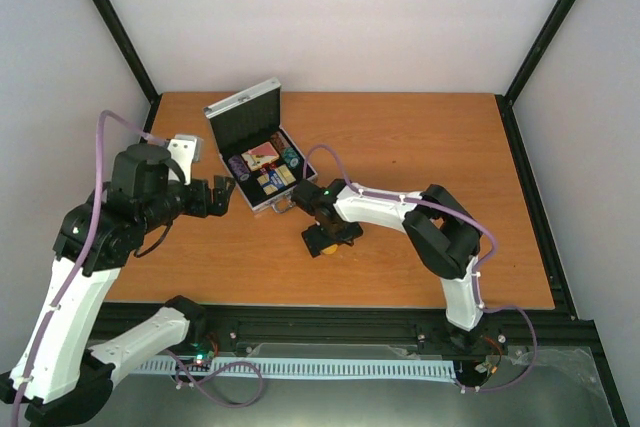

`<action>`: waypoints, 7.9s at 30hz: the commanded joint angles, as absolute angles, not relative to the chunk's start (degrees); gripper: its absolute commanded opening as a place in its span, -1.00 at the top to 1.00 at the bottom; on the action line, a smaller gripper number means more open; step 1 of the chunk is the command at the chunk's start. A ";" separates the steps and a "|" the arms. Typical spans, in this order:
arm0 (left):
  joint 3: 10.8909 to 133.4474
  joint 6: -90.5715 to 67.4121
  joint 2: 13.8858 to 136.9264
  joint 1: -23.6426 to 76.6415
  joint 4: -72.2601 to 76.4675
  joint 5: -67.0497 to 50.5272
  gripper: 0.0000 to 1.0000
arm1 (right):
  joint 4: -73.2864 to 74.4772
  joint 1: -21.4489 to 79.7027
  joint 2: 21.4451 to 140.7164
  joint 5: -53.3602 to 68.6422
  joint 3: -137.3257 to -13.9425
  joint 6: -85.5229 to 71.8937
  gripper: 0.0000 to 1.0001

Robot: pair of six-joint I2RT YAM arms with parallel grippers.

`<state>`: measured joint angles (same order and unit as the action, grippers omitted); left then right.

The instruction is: Pack up texas hold em set

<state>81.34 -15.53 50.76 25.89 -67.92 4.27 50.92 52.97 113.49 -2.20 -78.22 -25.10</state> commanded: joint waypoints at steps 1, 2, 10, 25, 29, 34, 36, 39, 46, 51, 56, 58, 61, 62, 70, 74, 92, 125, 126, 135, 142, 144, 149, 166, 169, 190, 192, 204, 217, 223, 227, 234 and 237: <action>81.72 -16.30 50.32 25.93 -68.99 4.31 -0.99 | 50.53 53.79 115.65 -3.23 -79.12 -26.53 -0.90; 81.78 -16.27 50.36 25.93 -69.06 4.37 -1.00 | 50.60 53.79 115.73 -3.58 -79.18 -26.84 -0.89; 81.63 -15.65 50.67 25.93 -69.09 5.07 -0.99 | 51.52 54.32 117.02 -3.93 -79.37 -27.87 -0.63; 80.59 -14.25 50.42 25.93 -68.90 5.93 -1.00 | 53.68 57.13 119.00 -4.89 -79.41 -30.60 -0.18; 80.59 -13.83 50.23 25.93 -69.16 6.38 -0.99 | 54.09 57.13 119.41 -5.78 -79.45 -30.85 -0.12; 80.51 -13.37 49.79 25.93 -69.62 7.09 -1.00 | 54.47 57.13 120.10 -5.93 -79.62 -31.18 0.24; 80.58 -13.23 49.74 25.93 -69.69 7.29 -0.99 | 54.73 57.13 120.15 -6.18 -79.99 -31.39 0.31; 80.68 -13.27 49.51 25.93 -69.70 7.29 -1.00 | 55.45 57.13 120.03 -6.86 -81.10 -31.56 0.42; 80.82 -13.35 49.40 25.93 -69.52 7.21 -1.00 | 59.10 57.13 118.30 -7.90 -87.98 -31.16 0.44; 81.31 -13.47 49.43 25.93 -69.27 7.12 -1.00 | 61.86 56.85 119.09 -8.43 -95.79 -30.14 0.43; 81.88 -13.54 49.53 25.93 -69.34 7.34 -1.00 | 63.71 55.77 123.31 -7.75 -105.42 -28.36 0.43; 82.20 -13.54 49.57 25.93 -69.47 7.39 -0.99 | 64.97 55.12 125.79 -7.53 -109.95 -27.59 0.43; 82.77 -13.66 49.77 25.93 -69.97 7.45 -1.00 | 66.78 54.38 129.35 -7.23 -117.24 -26.39 0.43; 82.94 -13.76 49.73 25.93 -70.08 7.46 -0.99 | 66.92 54.25 130.22 -7.15 -119.06 -25.95 0.43; 82.30 -14.23 49.77 25.93 -70.21 7.35 -0.99 | 61.03 51.84 135.58 -4.26 -127.93 -24.11 0.41; 82.01 -14.11 49.73 25.93 -70.11 7.56 -0.99 | 57.88 50.61 138.14 -2.48 -130.03 -23.81 0.40; 80.96 -14.40 50.10 25.93 -70.77 7.77 -1.00 | 47.36 46.58 147.45 0.59 -139.45 -25.26 0.25; 79.86 -14.58 51.35 25.93 -67.38 6.39 -0.99 | 55.73 50.09 123.39 -8.50 -108.58 -22.72 -1.00; 79.66 -14.58 51.21 25.93 -67.22 6.39 -0.99 | 56.40 50.79 122.00 -8.82 -105.68 -22.69 -0.99; 78.74 -14.84 50.66 25.93 -66.62 5.23 -1.00 | 53.33 54.84 109.82 -5.31 -83.02 -27.21 -0.88; 78.21 -15.37 50.11 25.93 -66.78 4.66 -1.00 | 52.03 54.84 109.89 -3.78 -79.76 -26.87 -0.81; 77.99 -15.62 49.89 25.92 -66.94 4.67 -0.99 | 51.82 54.93 110.29 -3.01 -79.79 -26.50 -0.80; 77.47 -15.95 49.16 25.93 -67.52 5.21 -0.99 | 51.63 55.02 111.75 -2.19 -79.71 -25.87 -0.77; 77.83 -16.17 49.22 25.93 -67.77 5.69 -0.99 | 51.15 55.52 114.85 -3.77 -78.87 -26.84 -0.60; 77.87 -16.17 49.17 25.92 -67.76 5.80 -0.99 | 50.64 55.87 115.59 -3.19 -79.02 -27.11 -0.55; 77.70 -15.05 49.19 25.92 -68.03 6.11 -1.00 | 51.29 56.69 118.29 -4.38 -79.01 -29.17 0.05; 77.59 -14.88 49.25 25.93 -68.03 6.23 -0.99 | 51.49 56.69 118.43 -4.53 -79.22 -29.25 0.07; 78.21 -13.96 49.08 25.93 -68.38 6.85 -0.99 | 56.60 56.69 117.19 -5.79 -88.19 -29.37 0.10; 78.34 -14.59 48.44 25.93 -68.53 6.52 -0.99 | 60.08 56.20 127.29 -7.89 -111.57 -25.71 0.09; 78.91 -14.89 48.50 25.93 -69.50 6.55 -1.00 | 61.19 54.15 137.30 -6.76 -129.19 -24.57 0.09; 79.11 -15.02 48.09 25.93 -69.94 6.44 -0.99 | 57.26 52.03 139.43 -4.68 -132.14 -25.35 0.09; 79.07 -15.20 48.01 25.91 -70.64 6.48 -0.99 | 49.09 49.81 141.77 -1.59 -132.85 -26.43 0.09; 79.01 -15.29 48.12 25.93 -70.62 6.49 -0.99 | 47.65 49.34 143.67 -0.53 -134.70 -26.78 0.08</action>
<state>77.19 -15.20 48.45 25.89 -69.56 6.22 51.99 49.45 140.16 -2.61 -131.72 -25.98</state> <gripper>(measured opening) 0.998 0.471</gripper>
